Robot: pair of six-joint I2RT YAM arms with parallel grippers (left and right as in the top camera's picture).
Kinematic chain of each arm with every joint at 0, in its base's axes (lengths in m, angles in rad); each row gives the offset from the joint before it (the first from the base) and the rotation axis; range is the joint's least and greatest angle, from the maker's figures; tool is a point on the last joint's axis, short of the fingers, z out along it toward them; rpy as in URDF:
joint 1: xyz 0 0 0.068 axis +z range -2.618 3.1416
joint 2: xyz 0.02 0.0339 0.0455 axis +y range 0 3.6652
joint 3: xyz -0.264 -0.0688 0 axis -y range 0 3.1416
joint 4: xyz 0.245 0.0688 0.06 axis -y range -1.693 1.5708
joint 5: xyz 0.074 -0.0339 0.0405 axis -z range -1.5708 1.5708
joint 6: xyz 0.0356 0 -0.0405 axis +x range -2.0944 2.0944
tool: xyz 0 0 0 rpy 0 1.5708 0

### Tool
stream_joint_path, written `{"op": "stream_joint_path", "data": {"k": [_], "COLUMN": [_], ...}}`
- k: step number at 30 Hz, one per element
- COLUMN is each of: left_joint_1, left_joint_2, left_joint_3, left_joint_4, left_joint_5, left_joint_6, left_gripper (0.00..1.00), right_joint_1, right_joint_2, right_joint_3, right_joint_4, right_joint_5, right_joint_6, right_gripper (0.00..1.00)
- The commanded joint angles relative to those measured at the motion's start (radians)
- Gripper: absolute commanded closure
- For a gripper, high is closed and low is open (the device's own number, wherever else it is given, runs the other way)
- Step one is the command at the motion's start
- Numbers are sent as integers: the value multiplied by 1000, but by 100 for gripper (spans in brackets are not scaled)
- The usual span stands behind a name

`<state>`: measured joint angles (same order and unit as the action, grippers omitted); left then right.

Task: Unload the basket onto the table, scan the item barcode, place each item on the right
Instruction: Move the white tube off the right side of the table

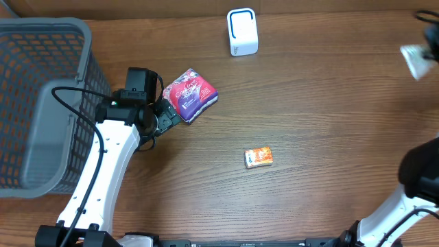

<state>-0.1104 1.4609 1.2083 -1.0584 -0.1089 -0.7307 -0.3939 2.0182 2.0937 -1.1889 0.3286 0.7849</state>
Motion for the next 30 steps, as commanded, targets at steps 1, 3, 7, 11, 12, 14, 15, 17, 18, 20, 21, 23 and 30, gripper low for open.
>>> {"op": "stream_joint_path", "data": {"k": [1, 3, 7, 11, 12, 14, 15, 17, 18, 20, 21, 23, 30], "left_joint_1": [-1, -1, -1, -1, -1, -1, -1, -1, -1, -1, -1, -1, -1], "left_joint_2": [4, 4, 4, 4, 4, 4, 4, 4, 4, 4, 4, 4, 4], "left_joint_3": [0, 0, 0, 0, 0, 0, 0, 0, 0, 0, 0, 0, 0], "left_joint_4": [0, 0, 0, 0, 0, 0, 0, 0, 0, 0, 0, 0, 0], "left_joint_5": [2, 2, 2, 2, 2, 2, 2, 2, 2, 2, 2, 2, 2], "left_joint_6": [-10, -10, -10, -10, -10, -10, -10, -10, -10, -10, -10, -10, -10], "left_gripper": [0, 0, 0, 0, 0, 0, 0, 0, 0, 0, 0, 0, 0], "right_joint_1": [-85, -152, -272, -365, -385, -418, -433, -460, -468, -478, -478, -478, -472], "right_joint_2": [-9, -9, -8, -8, -8, -7, -7, -6, -6, -6, -6, -5, 37], "right_joint_3": [-33, -61, -137, -226, -243, -278, -298, -341, -362, -403, -423, -459, -528], "right_joint_4": [-51, -78, -63, -8, 2, 27, 43, 79, 99, 148, 173, 217, 359], "right_joint_5": [11, 11, 11, 8, 8, 8, 8, 7, 5, -6, -11, -18, -35], "right_joint_6": [13, 27, 26, 26, 27, 27, 27, 26, 26, 24, 18, 18, -10], "right_gripper": [96, 96, 96, 96, 96, 96, 96, 96, 96, 96, 96, 96, 92]}}
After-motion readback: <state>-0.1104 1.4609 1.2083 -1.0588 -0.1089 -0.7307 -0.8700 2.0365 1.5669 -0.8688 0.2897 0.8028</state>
